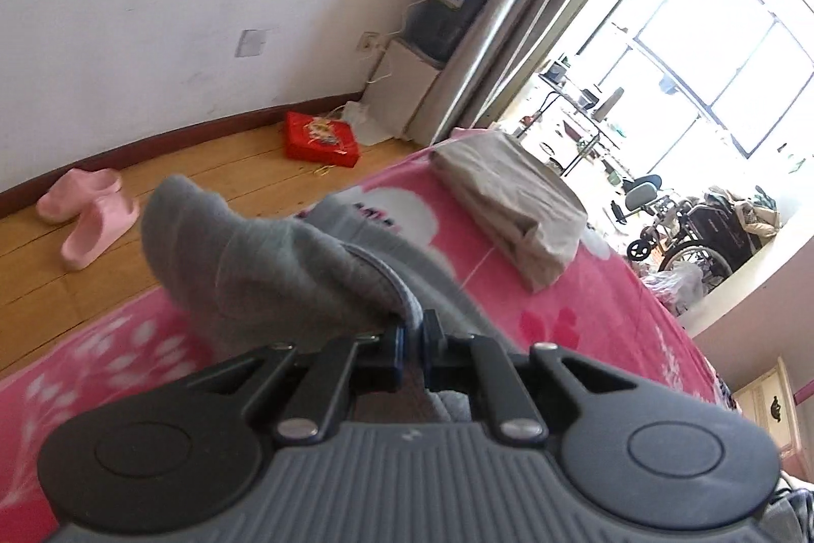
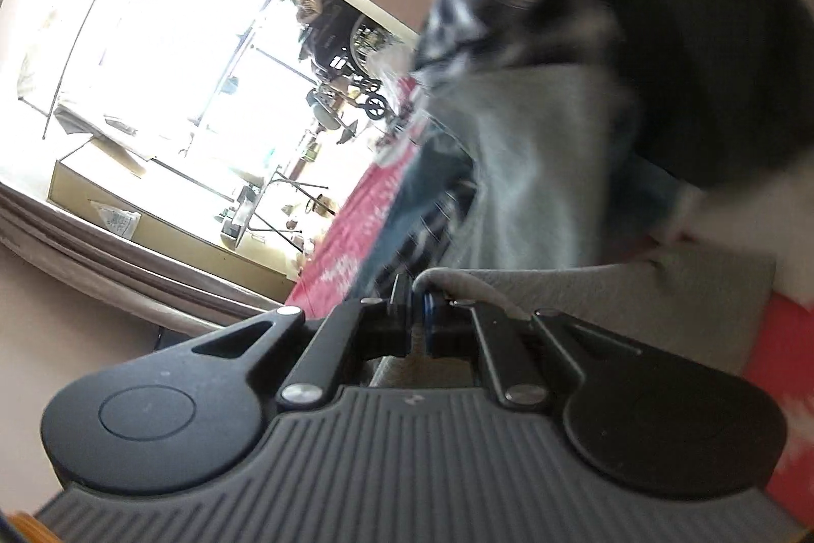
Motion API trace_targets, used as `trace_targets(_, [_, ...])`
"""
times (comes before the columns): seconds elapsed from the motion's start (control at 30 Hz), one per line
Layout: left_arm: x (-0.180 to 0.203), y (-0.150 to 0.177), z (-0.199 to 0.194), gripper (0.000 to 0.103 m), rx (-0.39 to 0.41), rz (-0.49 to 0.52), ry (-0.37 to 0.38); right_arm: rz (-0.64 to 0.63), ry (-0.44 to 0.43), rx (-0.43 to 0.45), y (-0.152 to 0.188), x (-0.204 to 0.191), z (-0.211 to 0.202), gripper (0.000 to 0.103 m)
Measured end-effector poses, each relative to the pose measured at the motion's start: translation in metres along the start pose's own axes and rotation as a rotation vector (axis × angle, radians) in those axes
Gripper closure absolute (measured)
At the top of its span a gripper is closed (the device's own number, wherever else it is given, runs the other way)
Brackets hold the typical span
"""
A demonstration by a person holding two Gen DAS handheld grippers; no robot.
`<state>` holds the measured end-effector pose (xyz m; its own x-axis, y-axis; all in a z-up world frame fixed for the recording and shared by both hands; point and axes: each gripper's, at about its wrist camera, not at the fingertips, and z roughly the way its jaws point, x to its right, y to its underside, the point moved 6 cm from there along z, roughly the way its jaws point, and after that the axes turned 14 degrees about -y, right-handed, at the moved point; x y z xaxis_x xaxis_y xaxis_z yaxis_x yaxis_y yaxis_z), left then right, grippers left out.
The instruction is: Fold clothes
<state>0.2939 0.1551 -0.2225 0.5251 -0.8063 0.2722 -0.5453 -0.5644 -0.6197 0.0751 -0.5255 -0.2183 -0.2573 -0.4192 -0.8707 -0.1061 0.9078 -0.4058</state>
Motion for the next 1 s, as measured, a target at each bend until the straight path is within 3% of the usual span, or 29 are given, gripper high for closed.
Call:
trace_targets(0.27, [0.069, -0.011, 0.106, 0.095, -0.035, 0.068, -0.042, -0.021, 0.075, -0.071, -0.013, 0.037, 0.105, 0.100])
trace_targets(0.4, [0.086, -0.006, 0.153, 0.091, -0.100, 0.103, -0.014, -0.031, 0.113, -0.107, -0.020, 0.055, 0.157, 0.100])
trace_targets(0.47, [0.086, -0.011, 0.166, 0.077, -0.136, 0.060, 0.017, -0.036, 0.132, -0.125, -0.023, 0.065, 0.183, 0.100])
trace_targets(0.53, [0.083, -0.019, 0.170, 0.072, -0.147, -0.010, 0.068, -0.041, 0.150, -0.143, -0.026, 0.074, 0.209, 0.098])
trace_targets(0.63, [0.081, -0.033, 0.176, 0.052, -0.164, -0.092, 0.111, -0.034, 0.167, -0.184, -0.030, 0.088, 0.240, 0.094])
trace_targets(0.73, [0.075, -0.037, 0.181, 0.053, -0.197, -0.138, 0.097, -0.007, 0.179, -0.232, -0.033, 0.091, 0.245, 0.094])
trace_targets(0.8, [0.069, -0.041, 0.172, 0.052, -0.198, -0.153, 0.114, -0.006, 0.164, -0.250, -0.035, 0.084, 0.241, 0.086])
trace_targets(0.87, [0.063, -0.047, 0.153, 0.048, -0.165, -0.143, 0.140, -0.022, 0.133, -0.256, -0.036, 0.070, 0.233, 0.063])
trace_targets(0.93, [0.053, -0.056, 0.129, 0.046, -0.121, -0.122, 0.158, -0.038, 0.103, -0.263, -0.038, 0.055, 0.224, 0.048])
trace_targets(1.0, [0.040, -0.065, 0.103, 0.043, -0.076, -0.087, 0.155, -0.059, 0.062, -0.258, -0.036, 0.038, 0.208, 0.047])
